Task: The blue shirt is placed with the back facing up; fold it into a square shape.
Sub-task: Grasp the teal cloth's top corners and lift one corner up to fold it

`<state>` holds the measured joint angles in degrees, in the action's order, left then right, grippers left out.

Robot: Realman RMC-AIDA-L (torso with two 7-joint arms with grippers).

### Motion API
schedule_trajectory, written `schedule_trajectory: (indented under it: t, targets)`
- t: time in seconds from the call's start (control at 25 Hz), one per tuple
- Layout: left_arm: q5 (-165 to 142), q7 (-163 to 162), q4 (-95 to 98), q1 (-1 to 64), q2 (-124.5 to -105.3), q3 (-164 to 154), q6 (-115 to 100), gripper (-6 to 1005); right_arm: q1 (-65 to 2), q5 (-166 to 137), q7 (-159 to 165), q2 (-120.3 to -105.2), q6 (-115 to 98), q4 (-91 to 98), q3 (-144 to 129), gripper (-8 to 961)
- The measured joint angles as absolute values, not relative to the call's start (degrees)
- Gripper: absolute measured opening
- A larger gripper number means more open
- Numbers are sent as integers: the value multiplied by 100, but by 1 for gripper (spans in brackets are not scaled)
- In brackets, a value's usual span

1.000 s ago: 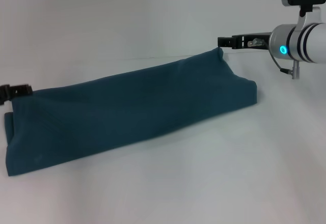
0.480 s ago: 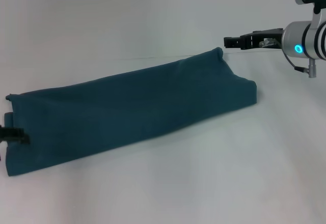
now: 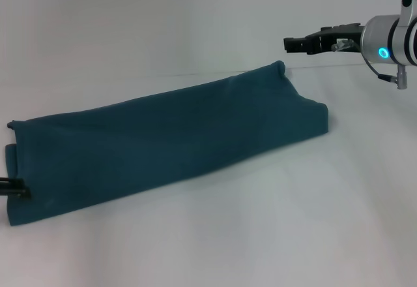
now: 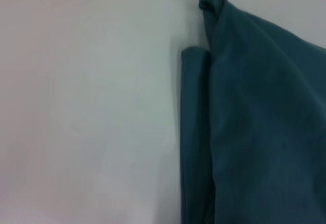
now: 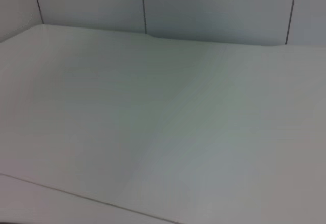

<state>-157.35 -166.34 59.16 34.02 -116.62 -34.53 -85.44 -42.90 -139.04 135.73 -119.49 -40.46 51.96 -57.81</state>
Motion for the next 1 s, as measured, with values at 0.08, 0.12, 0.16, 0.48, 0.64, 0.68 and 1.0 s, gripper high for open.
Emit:
schedule_trajectory:
  t: [0.08, 0.12, 0.16, 0.48, 0.64, 0.68, 1.0]
  targets:
    - [-15736, -16675, 5871, 3401, -11683, -3460, -8538, 917, -4292, -13904, 13541, -11953, -4050, 5197, -5781, 930]
    - [-15740, -16684, 5822, 3405, -11687, -3471, -8540, 917, -4292, -13904, 13530, -11954, -4050, 5197, -5782, 930]
    - [-15750, -16691, 5756, 3421, -11686, -3477, -8542, 916, -4291, -13904, 13527, -11954, -4047, 5197, -5782, 930]
    - [-15741, -16760, 5514, 3474, -11666, -3471, -8497, 912, -4243, -13904, 13490, -11953, -4054, 5197, -5783, 931]
    - [-15730, -16807, 5474, 3502, -11689, -3466, -8366, 910, -4230, -13904, 13465, -11953, -4054, 5197, -5783, 931]
    - [-15729, -16826, 5436, 3513, -11692, -3464, -8331, 910, -4230, -13904, 13464, -11953, -4054, 5198, -5783, 931]
    - [-15724, -16934, 5252, 3570, -11698, -3467, -8106, 905, -4227, -13902, 13457, -11953, -4054, 5203, -5786, 931]
